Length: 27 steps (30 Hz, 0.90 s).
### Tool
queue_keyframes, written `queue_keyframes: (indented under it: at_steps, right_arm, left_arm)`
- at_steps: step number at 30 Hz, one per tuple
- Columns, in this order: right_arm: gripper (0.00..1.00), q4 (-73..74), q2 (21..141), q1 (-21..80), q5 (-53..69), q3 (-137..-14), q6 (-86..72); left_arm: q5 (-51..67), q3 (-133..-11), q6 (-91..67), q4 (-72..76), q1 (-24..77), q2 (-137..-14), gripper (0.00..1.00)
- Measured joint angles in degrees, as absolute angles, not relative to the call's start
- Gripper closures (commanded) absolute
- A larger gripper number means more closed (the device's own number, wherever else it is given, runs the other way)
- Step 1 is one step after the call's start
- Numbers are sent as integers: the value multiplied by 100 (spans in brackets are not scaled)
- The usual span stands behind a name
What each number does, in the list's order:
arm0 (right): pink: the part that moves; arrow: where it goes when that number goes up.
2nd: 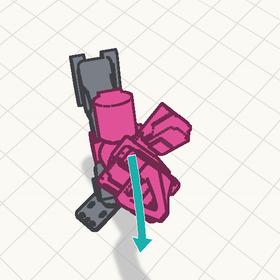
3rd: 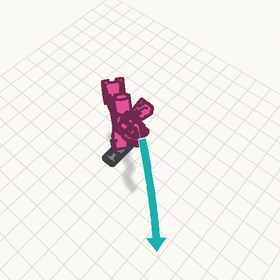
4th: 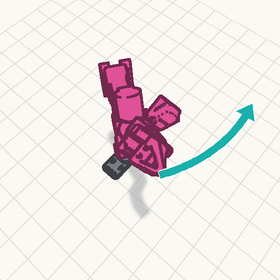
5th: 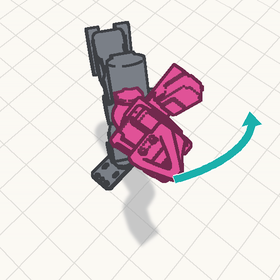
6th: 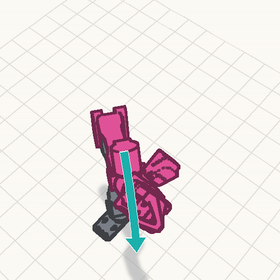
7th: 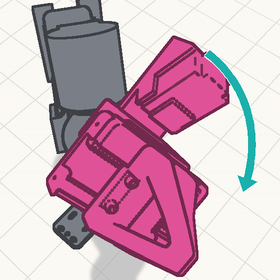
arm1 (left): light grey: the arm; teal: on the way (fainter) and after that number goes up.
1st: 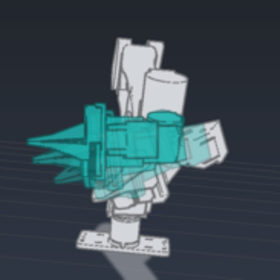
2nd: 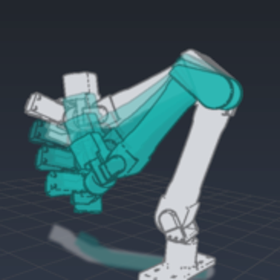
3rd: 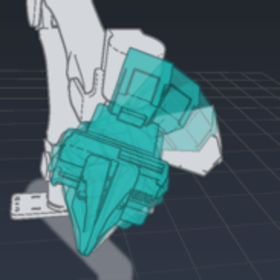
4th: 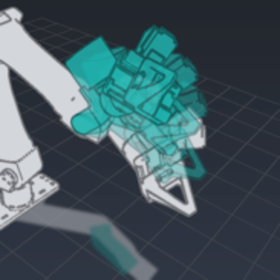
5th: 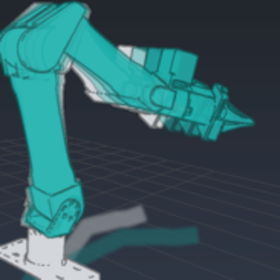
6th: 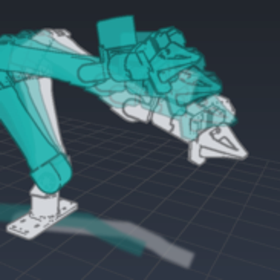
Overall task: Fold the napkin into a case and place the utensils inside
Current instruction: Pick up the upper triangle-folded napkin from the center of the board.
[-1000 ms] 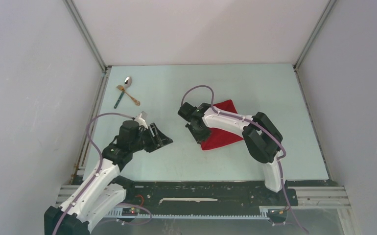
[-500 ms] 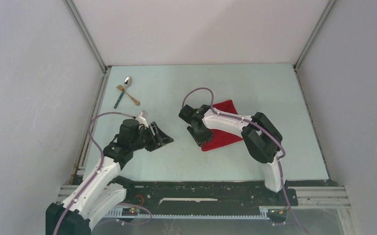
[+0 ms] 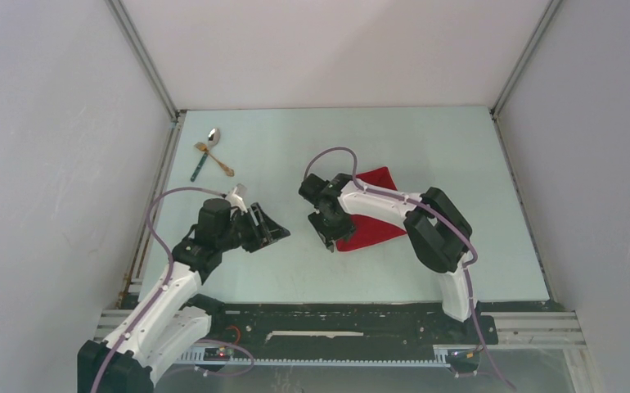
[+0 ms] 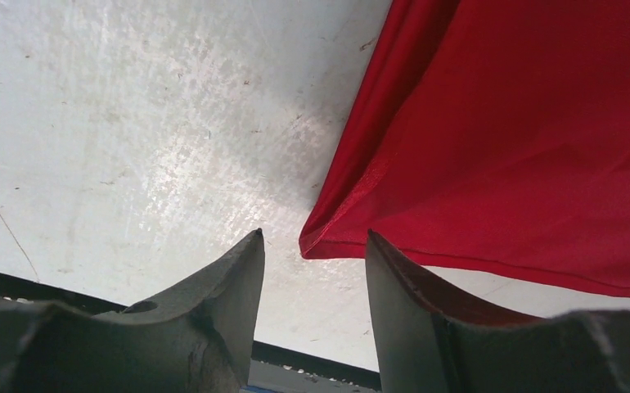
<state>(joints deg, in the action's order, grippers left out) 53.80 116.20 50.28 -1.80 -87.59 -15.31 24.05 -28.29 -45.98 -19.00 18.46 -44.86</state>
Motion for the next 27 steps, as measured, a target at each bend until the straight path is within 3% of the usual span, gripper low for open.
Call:
queue_keyframes:
  at_steps: [5,20,27]
  right_arm:
    - [50,5380,11705,4936,-106,-8761,-1555]
    - [50,5345,11987,4827,-93,-8853,-1546]
    - [64,5266,11979,4584,102,-8770,-1531]
  left_arm:
    - [2460,-2768,-4598,-1874,1789,-4458,40]
    - [2626,-2722,-4578,-1828,1592,-4458,41]
    - [2714,-2628,-4506,-1826,1498,-4497,41]
